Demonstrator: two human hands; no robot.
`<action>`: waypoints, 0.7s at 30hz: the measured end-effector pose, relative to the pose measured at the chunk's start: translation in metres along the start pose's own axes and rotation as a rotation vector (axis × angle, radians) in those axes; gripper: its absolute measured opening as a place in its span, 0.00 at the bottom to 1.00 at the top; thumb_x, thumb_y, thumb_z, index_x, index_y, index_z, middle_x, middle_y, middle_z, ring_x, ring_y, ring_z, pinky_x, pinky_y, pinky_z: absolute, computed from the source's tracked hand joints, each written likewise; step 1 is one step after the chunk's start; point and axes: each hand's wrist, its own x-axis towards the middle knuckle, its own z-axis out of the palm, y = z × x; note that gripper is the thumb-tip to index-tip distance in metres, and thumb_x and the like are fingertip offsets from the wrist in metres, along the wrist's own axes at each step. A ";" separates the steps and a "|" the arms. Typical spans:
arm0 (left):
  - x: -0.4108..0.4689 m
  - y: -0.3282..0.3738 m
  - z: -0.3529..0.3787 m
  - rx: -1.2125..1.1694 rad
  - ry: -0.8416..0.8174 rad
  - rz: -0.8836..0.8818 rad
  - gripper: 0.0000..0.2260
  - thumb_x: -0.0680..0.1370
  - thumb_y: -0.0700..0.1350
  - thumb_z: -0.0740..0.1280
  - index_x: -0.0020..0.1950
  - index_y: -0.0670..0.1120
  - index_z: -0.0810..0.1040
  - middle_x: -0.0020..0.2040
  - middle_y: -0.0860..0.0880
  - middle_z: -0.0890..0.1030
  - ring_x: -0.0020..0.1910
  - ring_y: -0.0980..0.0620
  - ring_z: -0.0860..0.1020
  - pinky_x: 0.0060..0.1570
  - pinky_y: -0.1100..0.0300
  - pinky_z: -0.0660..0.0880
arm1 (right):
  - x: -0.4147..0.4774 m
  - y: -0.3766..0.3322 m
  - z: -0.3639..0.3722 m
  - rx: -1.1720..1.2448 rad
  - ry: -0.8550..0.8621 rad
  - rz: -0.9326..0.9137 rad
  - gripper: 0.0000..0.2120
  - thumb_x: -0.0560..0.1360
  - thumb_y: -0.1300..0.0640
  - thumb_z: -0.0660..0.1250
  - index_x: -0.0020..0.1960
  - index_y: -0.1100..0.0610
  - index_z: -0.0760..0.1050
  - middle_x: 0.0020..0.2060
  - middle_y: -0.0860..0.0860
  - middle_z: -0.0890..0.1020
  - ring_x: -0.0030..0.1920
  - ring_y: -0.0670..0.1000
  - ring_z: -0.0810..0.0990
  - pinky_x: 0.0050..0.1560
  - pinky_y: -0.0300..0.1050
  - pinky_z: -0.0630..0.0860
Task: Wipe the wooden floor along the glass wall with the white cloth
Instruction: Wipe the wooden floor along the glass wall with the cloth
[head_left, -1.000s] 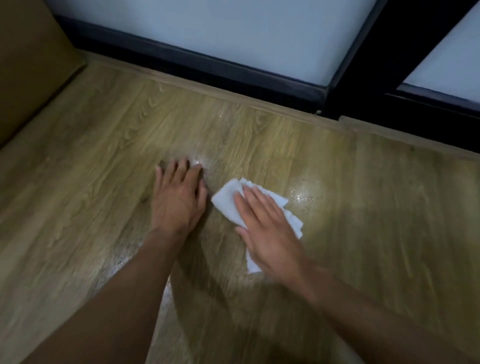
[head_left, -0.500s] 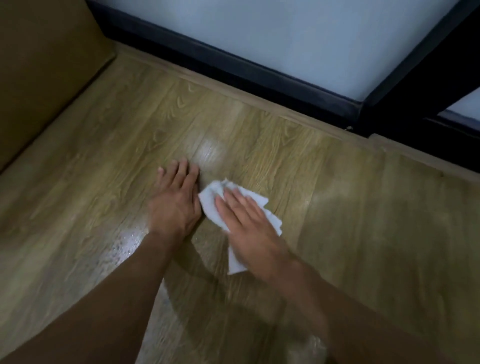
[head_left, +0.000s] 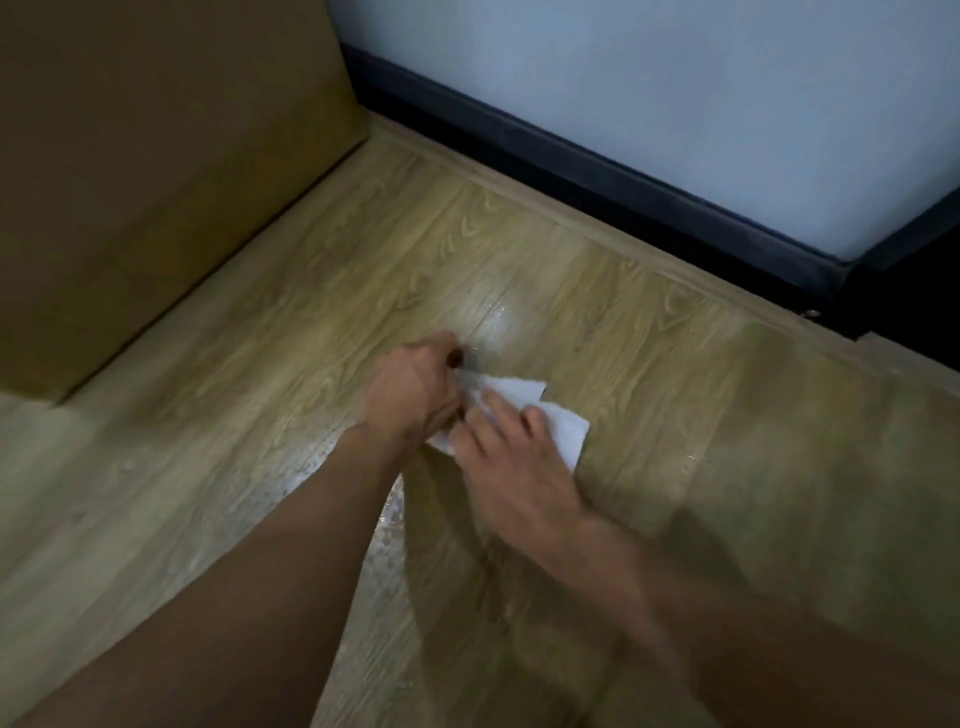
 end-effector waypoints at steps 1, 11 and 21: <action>0.000 -0.009 -0.004 0.019 0.025 -0.012 0.12 0.76 0.43 0.61 0.57 0.46 0.78 0.52 0.43 0.83 0.47 0.40 0.81 0.45 0.52 0.75 | 0.000 -0.010 0.004 0.020 0.012 -0.089 0.18 0.75 0.55 0.55 0.63 0.53 0.72 0.63 0.53 0.76 0.66 0.57 0.72 0.55 0.54 0.68; 0.001 -0.048 0.010 -0.146 0.275 -0.144 0.18 0.81 0.54 0.55 0.70 0.51 0.70 0.58 0.45 0.81 0.52 0.42 0.80 0.49 0.51 0.76 | 0.117 0.007 0.009 0.143 0.156 0.143 0.23 0.81 0.57 0.50 0.76 0.55 0.56 0.76 0.51 0.59 0.76 0.52 0.55 0.75 0.49 0.50; 0.005 -0.048 -0.005 -0.159 0.409 -0.044 0.14 0.78 0.53 0.60 0.52 0.45 0.79 0.49 0.47 0.77 0.51 0.50 0.73 0.54 0.55 0.68 | 0.121 -0.033 0.015 0.314 0.166 -0.086 0.26 0.79 0.59 0.58 0.75 0.60 0.56 0.72 0.60 0.65 0.73 0.56 0.63 0.72 0.44 0.60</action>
